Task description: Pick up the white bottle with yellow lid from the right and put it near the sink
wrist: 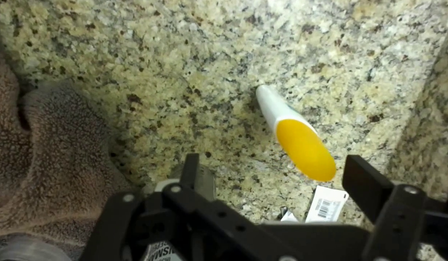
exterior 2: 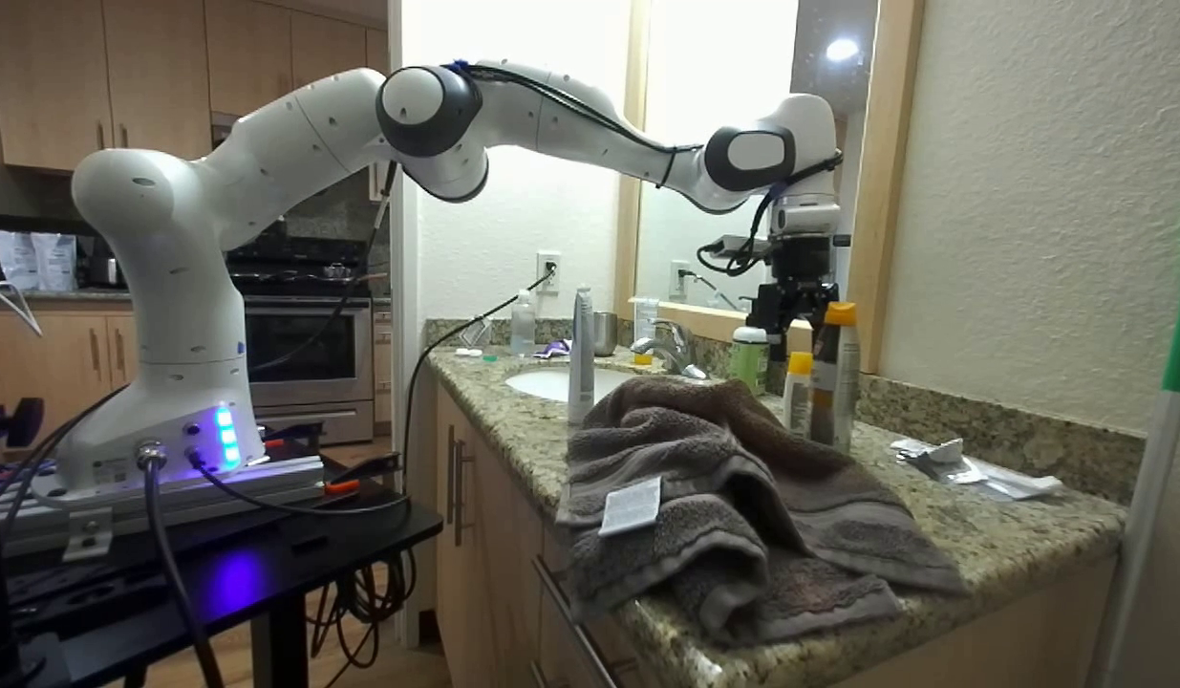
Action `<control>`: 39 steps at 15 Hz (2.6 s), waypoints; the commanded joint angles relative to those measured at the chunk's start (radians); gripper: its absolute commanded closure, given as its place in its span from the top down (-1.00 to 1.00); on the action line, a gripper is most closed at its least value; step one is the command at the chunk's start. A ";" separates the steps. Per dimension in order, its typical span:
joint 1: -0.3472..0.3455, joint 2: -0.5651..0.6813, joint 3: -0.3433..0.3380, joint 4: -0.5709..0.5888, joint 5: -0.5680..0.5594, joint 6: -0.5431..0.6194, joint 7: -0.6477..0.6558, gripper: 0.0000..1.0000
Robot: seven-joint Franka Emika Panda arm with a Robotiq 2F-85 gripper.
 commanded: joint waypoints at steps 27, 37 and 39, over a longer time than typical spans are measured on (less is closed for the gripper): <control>-0.029 0.043 0.049 0.053 -0.004 -0.003 -0.463 1.00; -0.034 0.048 0.053 0.051 0.019 -0.024 -0.452 0.96; -0.039 0.052 0.062 0.048 0.041 -0.018 -0.448 0.46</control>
